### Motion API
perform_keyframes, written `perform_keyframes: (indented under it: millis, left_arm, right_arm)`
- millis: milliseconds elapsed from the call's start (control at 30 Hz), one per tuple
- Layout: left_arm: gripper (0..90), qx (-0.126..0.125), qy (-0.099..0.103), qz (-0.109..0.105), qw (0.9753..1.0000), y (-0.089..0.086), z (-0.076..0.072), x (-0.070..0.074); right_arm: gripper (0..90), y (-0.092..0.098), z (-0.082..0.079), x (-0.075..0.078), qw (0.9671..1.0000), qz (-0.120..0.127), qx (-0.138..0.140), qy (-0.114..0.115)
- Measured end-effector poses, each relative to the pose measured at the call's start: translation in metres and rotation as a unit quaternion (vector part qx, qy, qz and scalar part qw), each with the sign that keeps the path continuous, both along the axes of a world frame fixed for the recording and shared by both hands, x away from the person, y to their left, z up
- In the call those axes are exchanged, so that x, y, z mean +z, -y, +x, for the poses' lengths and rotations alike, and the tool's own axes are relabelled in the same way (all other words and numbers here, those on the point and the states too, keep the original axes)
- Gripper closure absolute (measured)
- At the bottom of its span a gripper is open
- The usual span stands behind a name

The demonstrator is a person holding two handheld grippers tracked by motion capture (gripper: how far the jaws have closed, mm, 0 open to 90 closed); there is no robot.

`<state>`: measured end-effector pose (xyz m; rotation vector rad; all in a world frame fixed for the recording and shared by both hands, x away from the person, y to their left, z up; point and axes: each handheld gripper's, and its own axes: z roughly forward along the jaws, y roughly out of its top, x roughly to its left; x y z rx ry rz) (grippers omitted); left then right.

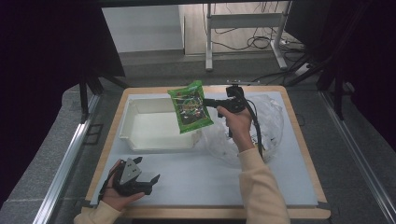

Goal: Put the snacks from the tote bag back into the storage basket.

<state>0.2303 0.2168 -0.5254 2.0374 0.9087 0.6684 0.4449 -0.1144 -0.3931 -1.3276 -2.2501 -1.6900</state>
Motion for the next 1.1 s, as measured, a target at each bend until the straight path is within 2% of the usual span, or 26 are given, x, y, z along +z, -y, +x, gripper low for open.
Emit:
perform_keyframes:
  millis: [400,1100]
  left_arm:
    - [10.5,0.0,0.001,0.0,1.0,-0.001,0.0,0.0]
    - [10.5,0.002,0.002,-0.003,1.0,-0.001,-0.001,0.001]
  right_arm:
    - [89.7,-0.015,0.003,-0.003,1.0,-0.008,0.004,-0.004]
    - [89.7,-0.041,0.005,-0.009,0.9999,-0.003,0.01,-0.008]
